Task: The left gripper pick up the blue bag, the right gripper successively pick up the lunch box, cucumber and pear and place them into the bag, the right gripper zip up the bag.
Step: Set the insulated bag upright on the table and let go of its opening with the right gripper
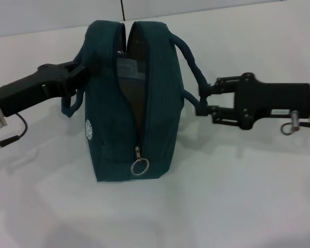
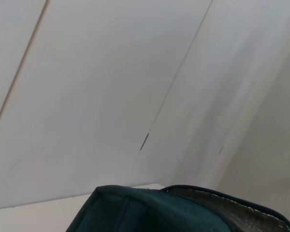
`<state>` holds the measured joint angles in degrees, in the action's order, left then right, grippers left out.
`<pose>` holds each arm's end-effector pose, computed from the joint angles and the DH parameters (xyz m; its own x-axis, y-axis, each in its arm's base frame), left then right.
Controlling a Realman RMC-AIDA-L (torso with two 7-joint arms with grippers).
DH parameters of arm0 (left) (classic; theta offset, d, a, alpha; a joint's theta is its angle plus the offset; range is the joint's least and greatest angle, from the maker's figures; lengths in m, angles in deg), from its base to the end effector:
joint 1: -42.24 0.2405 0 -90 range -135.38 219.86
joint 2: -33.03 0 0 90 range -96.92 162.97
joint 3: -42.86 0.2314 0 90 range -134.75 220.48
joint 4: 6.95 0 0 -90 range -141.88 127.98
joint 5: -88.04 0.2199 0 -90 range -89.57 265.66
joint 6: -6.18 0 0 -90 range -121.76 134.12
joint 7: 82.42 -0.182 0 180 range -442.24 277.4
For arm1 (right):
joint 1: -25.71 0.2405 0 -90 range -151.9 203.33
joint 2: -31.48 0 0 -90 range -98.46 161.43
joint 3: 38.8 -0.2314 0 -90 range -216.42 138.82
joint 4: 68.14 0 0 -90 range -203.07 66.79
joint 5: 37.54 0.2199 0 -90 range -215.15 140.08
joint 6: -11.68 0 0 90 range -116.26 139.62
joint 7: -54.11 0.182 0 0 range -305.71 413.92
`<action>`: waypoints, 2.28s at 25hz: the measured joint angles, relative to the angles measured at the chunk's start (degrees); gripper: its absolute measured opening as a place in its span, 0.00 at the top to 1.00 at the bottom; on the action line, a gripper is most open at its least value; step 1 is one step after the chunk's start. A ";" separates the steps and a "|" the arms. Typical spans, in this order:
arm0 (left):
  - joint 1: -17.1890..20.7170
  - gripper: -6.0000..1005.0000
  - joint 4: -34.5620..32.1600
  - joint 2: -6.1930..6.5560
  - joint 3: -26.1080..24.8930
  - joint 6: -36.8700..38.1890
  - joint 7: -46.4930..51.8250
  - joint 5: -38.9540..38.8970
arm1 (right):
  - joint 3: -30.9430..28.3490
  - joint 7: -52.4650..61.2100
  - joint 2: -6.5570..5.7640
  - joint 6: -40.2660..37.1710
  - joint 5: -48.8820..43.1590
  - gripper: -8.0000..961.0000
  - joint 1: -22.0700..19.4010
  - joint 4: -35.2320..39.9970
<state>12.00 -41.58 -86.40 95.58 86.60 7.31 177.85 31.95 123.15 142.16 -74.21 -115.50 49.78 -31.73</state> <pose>-0.1929 0.3697 -0.0233 0.5466 0.4350 0.7155 0.6347 -0.7726 -0.0153 0.2137 0.3340 -0.0043 0.7836 -0.1341 -0.6066 -0.3020 -0.9355 -0.1833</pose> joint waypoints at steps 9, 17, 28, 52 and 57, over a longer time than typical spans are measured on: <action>0.20 0.92 0.01 -0.10 0.20 0.12 0.00 -0.02 | 0.23 0.57 1.72 1.98 -3.30 0.53 2.86 0.47; 0.78 0.92 0.23 -0.17 0.05 0.18 -1.99 -1.03 | -3.21 0.07 2.14 2.52 -3.32 0.64 2.84 0.59; 0.48 0.92 6.44 -0.25 0.33 0.49 -12.25 -6.81 | -10.51 -2.68 4.00 5.00 -3.19 0.90 3.75 0.62; 0.05 0.92 14.71 -0.54 2.13 4.50 -25.51 -14.25 | -10.50 -2.11 3.81 4.10 -3.42 0.82 4.13 -0.02; 0.03 0.92 15.46 -0.62 1.81 4.08 -25.53 -14.38 | -10.72 -2.07 3.98 4.25 -2.98 0.79 3.74 0.04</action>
<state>12.03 -26.12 -87.03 97.39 90.68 -18.22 163.48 21.24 121.08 146.14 -69.95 -118.48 53.53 -31.69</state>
